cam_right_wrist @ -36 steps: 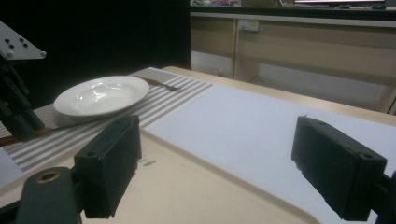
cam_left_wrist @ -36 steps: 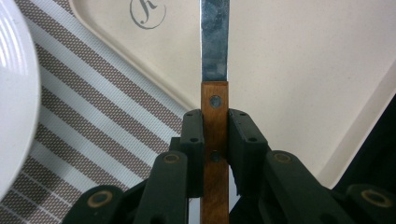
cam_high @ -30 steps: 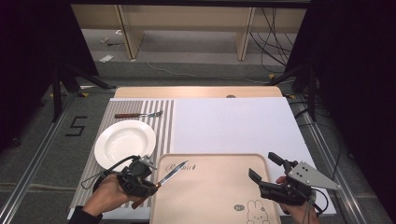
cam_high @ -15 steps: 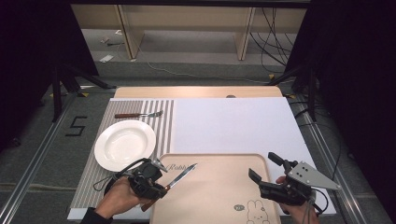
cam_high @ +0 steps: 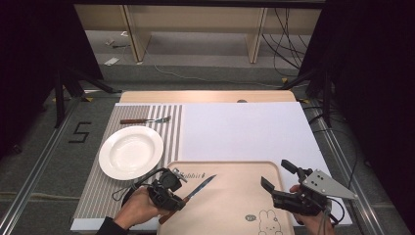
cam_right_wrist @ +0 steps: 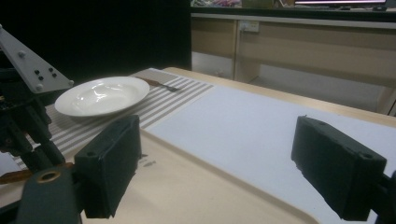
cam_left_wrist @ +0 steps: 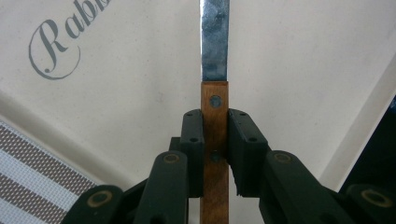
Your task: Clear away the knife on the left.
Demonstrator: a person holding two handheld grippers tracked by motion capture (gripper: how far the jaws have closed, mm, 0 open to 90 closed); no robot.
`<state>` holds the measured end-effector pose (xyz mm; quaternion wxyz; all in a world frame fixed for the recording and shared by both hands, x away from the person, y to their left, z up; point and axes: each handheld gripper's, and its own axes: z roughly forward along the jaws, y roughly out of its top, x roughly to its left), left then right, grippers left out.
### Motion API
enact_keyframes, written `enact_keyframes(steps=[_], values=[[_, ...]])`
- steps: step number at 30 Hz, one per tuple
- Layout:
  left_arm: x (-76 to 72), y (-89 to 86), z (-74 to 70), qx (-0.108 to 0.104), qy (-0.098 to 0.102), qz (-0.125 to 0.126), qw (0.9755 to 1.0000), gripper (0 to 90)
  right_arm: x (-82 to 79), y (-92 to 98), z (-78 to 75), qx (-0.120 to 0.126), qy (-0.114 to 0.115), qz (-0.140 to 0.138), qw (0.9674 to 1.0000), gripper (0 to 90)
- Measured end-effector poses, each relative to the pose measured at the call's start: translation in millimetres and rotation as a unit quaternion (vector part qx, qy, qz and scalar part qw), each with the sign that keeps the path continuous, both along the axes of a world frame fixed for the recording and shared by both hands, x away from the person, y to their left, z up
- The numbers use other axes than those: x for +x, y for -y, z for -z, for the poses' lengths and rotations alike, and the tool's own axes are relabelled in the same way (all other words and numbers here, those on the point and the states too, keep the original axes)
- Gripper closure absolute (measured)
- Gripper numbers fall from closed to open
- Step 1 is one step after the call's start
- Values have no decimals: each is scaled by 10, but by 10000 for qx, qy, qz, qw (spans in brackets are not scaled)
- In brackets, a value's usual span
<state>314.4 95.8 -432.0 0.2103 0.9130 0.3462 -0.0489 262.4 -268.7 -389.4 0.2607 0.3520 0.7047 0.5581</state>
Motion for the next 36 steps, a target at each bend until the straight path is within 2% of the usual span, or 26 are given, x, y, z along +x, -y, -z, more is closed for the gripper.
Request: enact_keyframes(steps=[3,6,10,15,17,21,23,26,30,31,36], values=[[-14,30,28,44,50,2,10000,767,-4,-3,-2,0,4,-2,10000,170],[-26,62,70,54,-35,71,10000,767,-4,-4,-2,-3,8,-5,10000,170],[-40,98,93,3,-111,5,9999,767,0,-1,-1,9,4,-5,10000,171],[-69,152,161,151,-184,86,9997,767,-3,-1,-3,14,4,-14,10000,170],[-65,155,181,107,-270,48,9996,767,-3,4,-6,37,15,-18,10000,171],[-89,183,206,246,-210,33,9995,766,9,-10,6,20,-48,-18,10000,170],[-83,185,222,244,-247,40,9994,765,-3,-11,-2,23,8,-52,10000,170],[-91,192,248,381,-202,61,9991,764,11,-9,6,35,-38,-33,10000,170],[-83,174,258,324,-206,19,9993,755,-11,-10,-6,28,13,-42,10000,171],[-78,169,255,264,-213,16,9994,748,-4,-7,-3,28,14,-46,10000,171],[-80,140,146,-80,-59,59,9999,517,-6,-10,-3,7,2,-37,10000,171]])
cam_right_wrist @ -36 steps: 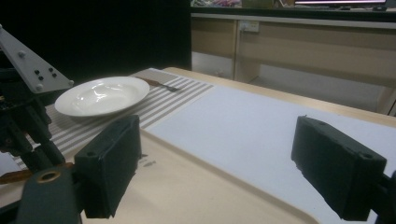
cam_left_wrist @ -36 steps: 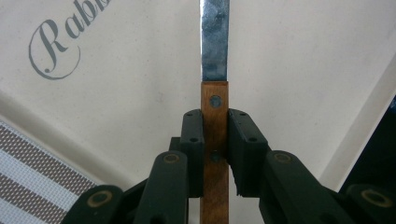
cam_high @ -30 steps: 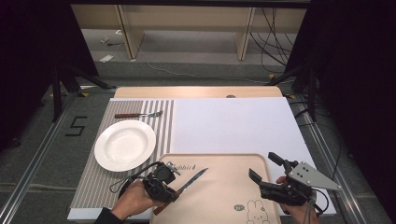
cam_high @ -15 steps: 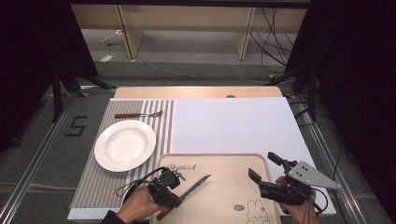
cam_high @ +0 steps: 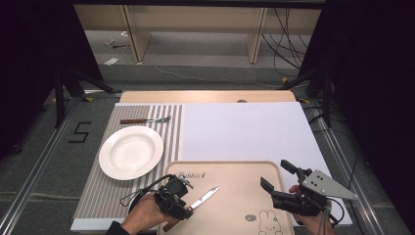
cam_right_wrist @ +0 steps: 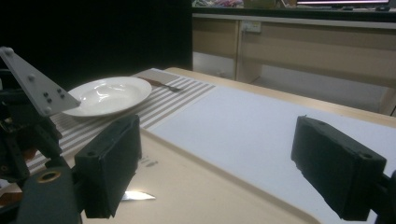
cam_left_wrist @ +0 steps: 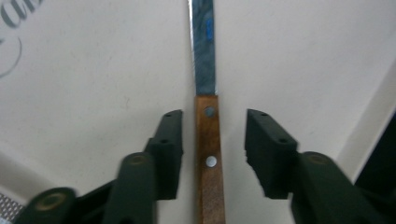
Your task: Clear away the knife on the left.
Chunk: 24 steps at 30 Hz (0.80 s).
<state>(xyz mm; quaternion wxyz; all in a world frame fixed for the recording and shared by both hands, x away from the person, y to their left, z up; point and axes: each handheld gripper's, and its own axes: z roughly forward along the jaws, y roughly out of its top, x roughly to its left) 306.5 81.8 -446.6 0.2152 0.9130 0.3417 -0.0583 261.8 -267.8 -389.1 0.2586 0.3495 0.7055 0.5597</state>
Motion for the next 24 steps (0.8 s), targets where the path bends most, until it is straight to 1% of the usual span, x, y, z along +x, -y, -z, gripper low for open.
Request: enact_keyframes(steps=[2,3,4,8,12,14,16,18,19,20,22,24], values=[[-10,-7,-47,-27,223,2,9997,400,3,1,2,-4,-6,5,10000,171],[-14,-9,-65,25,307,-64,9995,354,3,2,2,-6,-3,5,10000,171],[-11,-13,-78,55,334,-106,9994,311,2,1,1,-6,3,3,10000,171],[-10,-43,-127,25,485,-121,9987,263,0,-1,1,-7,-1,-4,10000,171],[-14,-38,-178,-127,659,-44,9977,261,7,-1,5,-4,-7,2,10000,172],[-19,-24,-203,-167,709,-30,9973,273,3,-2,4,-19,-12,-3,10000,172],[-6,-7,-215,-231,682,-54,9974,303,2,-3,3,-18,6,-2,10000,172],[10,3,-212,-223,731,-19,9971,331,7,-3,7,-12,-8,-3,10000,172],[15,12,-206,-242,725,-26,9971,355,6,-3,8,-26,-5,5,10000,172],[24,27,-197,-224,755,42,9969,389,6,-3,7,-25,-5,8,10000,172],[31,60,-181,-228,735,107,9970,444,9,-1,6,-20,-5,4,10000,172],[39,101,-161,-180,690,197,9973,533,11,0,7,-23,-13,14,10000,172]])
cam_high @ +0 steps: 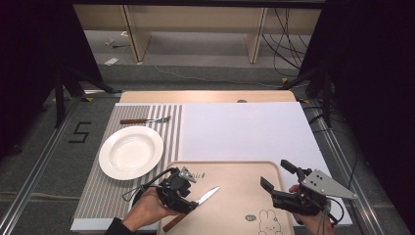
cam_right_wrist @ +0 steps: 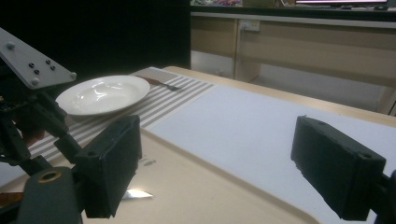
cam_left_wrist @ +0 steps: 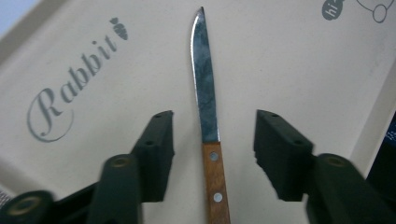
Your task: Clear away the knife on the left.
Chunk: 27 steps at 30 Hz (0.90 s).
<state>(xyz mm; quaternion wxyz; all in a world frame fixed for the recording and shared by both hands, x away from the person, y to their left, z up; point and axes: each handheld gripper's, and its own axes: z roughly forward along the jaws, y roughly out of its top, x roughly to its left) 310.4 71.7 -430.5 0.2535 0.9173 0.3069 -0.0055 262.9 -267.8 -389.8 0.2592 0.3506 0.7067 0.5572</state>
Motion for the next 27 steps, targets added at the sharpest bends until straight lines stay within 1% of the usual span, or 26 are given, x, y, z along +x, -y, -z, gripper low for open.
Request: enact_keyframes(steps=[1,3,6,8,10,13,14,15,19,21,27], values=[[4,20,11,43,4,71,10000,578,-2,0,-1,-5,7,-5,10000,173],[1,56,33,55,-14,115,9999,652,-6,-1,-3,-12,25,-8,10000,173],[-1,109,63,85,83,301,9995,783,-6,-1,-2,-8,14,-8,10000,173],[9,149,86,202,53,389,9990,853,-5,0,-2,-9,16,-9,10000,173],[20,175,113,228,-40,451,9987,894,-4,0,-2,-13,23,-8,10000,173],[4,211,137,248,-88,573,9980,896,-5,-2,-2,-11,23,-10,10000,173],[-6,227,144,219,-120,591,9979,896,-6,-3,-2,-11,22,-14,10000,173],[-10,239,149,235,-115,631,9977,896,-7,-4,-2,-15,24,-16,10000,173],[-20,274,185,286,-142,655,9973,896,-7,-4,-3,-13,24,-20,10000,174],[-20,288,210,348,-157,676,9970,896,-7,-4,-2,-17,20,-21,10000,174],[-27,318,268,428,-207,647,9968,896,-9,-4,-4,-16,28,-29,10000,174]])
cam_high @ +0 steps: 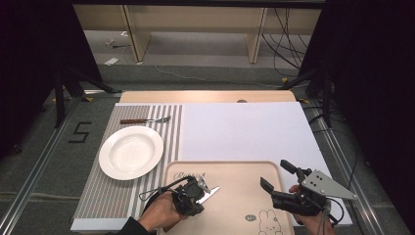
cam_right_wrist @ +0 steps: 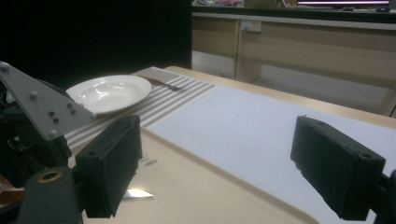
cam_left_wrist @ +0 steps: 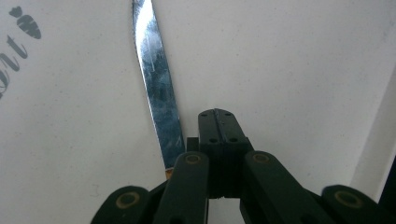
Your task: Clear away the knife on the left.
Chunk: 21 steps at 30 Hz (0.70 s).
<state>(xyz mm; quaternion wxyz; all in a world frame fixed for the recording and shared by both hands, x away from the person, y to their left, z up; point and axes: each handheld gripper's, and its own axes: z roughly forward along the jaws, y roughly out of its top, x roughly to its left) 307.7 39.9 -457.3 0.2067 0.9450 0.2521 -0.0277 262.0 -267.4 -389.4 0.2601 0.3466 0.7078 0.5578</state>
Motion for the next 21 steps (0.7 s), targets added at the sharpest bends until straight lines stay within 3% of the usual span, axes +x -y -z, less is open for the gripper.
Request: enact_keyframes(steps=[21], values=[[34,-97,24,194,-13,-104,9998,896,1,2,-1,9,4,-9,10000,174]])
